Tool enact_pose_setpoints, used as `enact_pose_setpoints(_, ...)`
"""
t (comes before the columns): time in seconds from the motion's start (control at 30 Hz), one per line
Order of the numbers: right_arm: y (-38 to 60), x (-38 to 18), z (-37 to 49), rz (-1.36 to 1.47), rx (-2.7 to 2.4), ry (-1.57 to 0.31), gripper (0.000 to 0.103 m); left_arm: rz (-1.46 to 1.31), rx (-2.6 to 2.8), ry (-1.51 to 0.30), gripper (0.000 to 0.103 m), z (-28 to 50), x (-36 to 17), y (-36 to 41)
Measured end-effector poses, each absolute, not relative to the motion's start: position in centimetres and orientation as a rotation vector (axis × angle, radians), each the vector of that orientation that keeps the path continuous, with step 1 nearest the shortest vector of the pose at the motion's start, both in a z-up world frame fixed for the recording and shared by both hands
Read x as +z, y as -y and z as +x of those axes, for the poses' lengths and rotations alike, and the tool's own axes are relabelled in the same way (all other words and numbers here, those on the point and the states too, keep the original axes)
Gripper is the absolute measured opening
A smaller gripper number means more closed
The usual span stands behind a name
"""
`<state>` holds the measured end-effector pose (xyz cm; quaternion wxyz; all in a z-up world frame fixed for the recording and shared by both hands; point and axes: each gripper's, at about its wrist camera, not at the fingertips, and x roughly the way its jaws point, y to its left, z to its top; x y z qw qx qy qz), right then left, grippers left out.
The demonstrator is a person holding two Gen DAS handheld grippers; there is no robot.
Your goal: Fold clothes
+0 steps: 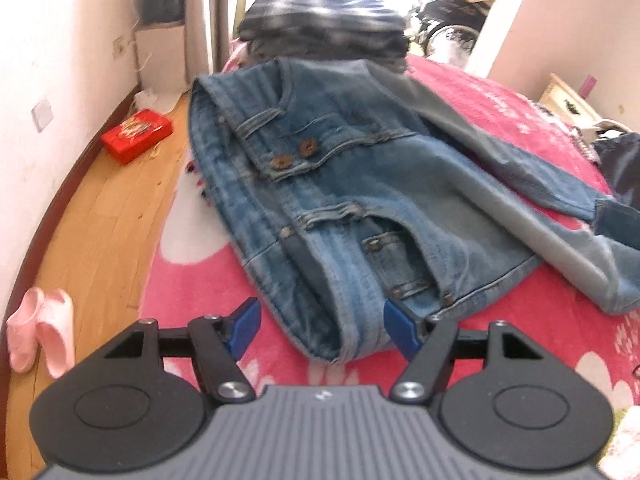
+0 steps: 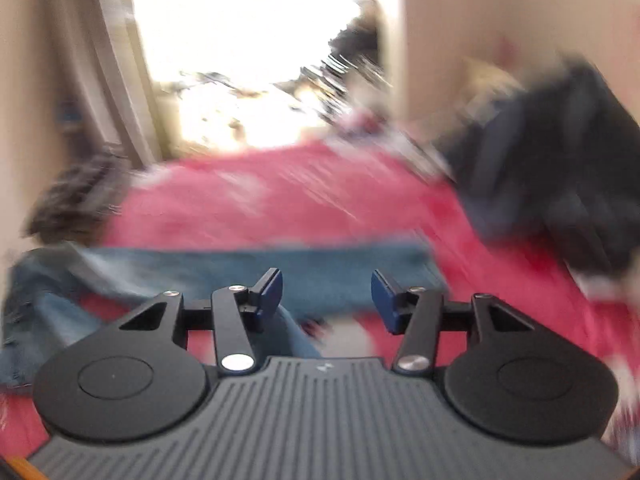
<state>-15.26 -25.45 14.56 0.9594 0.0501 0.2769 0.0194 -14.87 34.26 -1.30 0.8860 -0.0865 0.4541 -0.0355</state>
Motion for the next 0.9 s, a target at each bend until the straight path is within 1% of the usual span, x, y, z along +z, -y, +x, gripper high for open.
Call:
enact_pose_setpoints(0.07,20.6,14.6,-14.5,-0.012,0.254,-0.542,0.061,-0.179,-0.088,-0.960,0.066,-14.5,-1.9,-33.7)
enact_pose_setpoints(0.1,18.0,14.2,-14.1,-0.075,0.358,-0.548,0.067,-0.177,-0.093,-0.971,0.063,-14.4,-2.3,-33.4)
enact_pose_setpoints(0.13,15.7,13.5,-13.7,-0.136,0.442,-0.560,0.070,-0.174,-0.099,-0.982,0.058,-14.2,-2.7,-33.1)
enact_pose_setpoints(0.17,13.3,12.5,-13.3,-0.197,0.514,-0.584,0.070,-0.172,-0.104,-0.992,0.055,-14.0,-3.1,-32.8)
enact_pose_setpoints(0.2,11.0,11.3,-12.9,-0.256,0.578,-0.614,0.070,-0.170,-0.110,-1.003,0.048,-13.9,-3.4,-32.5)
enact_pose_setpoints(0.23,9.0,9.9,-12.8,-0.313,0.637,-0.641,0.070,-0.167,-0.115,-1.014,0.044,-13.7,-3.8,-32.2)
enact_pose_setpoints(0.27,7.2,8.6,-12.8,-0.370,0.695,-0.665,0.070,-0.159,-0.108,-1.013,0.042,-13.8,-4.1,-31.9)
enact_pose_setpoints(0.3,5.6,7.3,-13.1,-0.444,0.741,-0.676,0.070,-0.155,-0.098,-1.004,0.034,-13.8,-4.1,-31.7)
enact_pose_setpoints(0.33,4.0,6.2,-13.4,-0.526,0.782,-0.679,0.070,-0.155,-0.091,-0.993,0.023,-13.9,-4.1,-31.4)
enact_pose_setpoints(0.43,1.3,3.2,-14.0,-0.804,0.749,-0.640,0.070,-0.127,-0.034,-0.914,0.015,-14.6,-3.6,-30.2)
enact_pose_setpoints(0.5,1.1,1.5,-13.5,-0.936,0.681,-0.627,0.071,-0.106,-0.009,-0.854,0.012,-15.3,-2.7,-29.3)
enact_pose_setpoints(0.53,1.0,0.6,-13.2,-1.001,0.646,-0.619,0.073,-0.111,-0.003,-0.839,0.011,-15.7,-2.3,-29.1)
enact_pose_setpoints(0.6,1.9,0.7,-11.9,-0.935,0.652,-0.686,0.072,-0.160,0.000,-0.823,0.011,-16.4,-1.1,-29.4)
enact_pose_setpoints(0.63,2.4,0.9,-11.2,-0.883,0.662,-0.727,0.065,-0.190,-0.009,-0.820,0.010,-16.9,-0.3,-29.8)
enact_pose_setpoints(0.67,3.0,1.0,-10.5,-0.831,0.671,-0.767,0.054,-0.218,-0.021,-0.818,0.010,-17.3,0.7,-30.3)
enact_pose_setpoints(0.7,3.5,1.2,-9.8,-0.778,0.680,-0.807,0.026,-0.241,-0.041,-0.818,0.010,-17.8,1.8,-30.9)
enact_pose_setpoints(0.73,4.1,2.0,-9.4,-0.716,0.691,-0.832,0.005,-0.261,-0.065,-0.819,0.010,-18.4,3.0,-31.6)
enact_pose_setpoints(0.87,5.9,5.9,-10.8,-0.653,0.800,-0.830,0.003,-0.296,-0.139,-0.840,0.010,-21.6,6.8,-34.7)
enact_pose_setpoints(0.9,6.0,6.1,-11.1,-0.648,0.821,-0.843,0.003,-0.299,-0.155,-0.847,0.010,-22.4,7.6,-35.5)
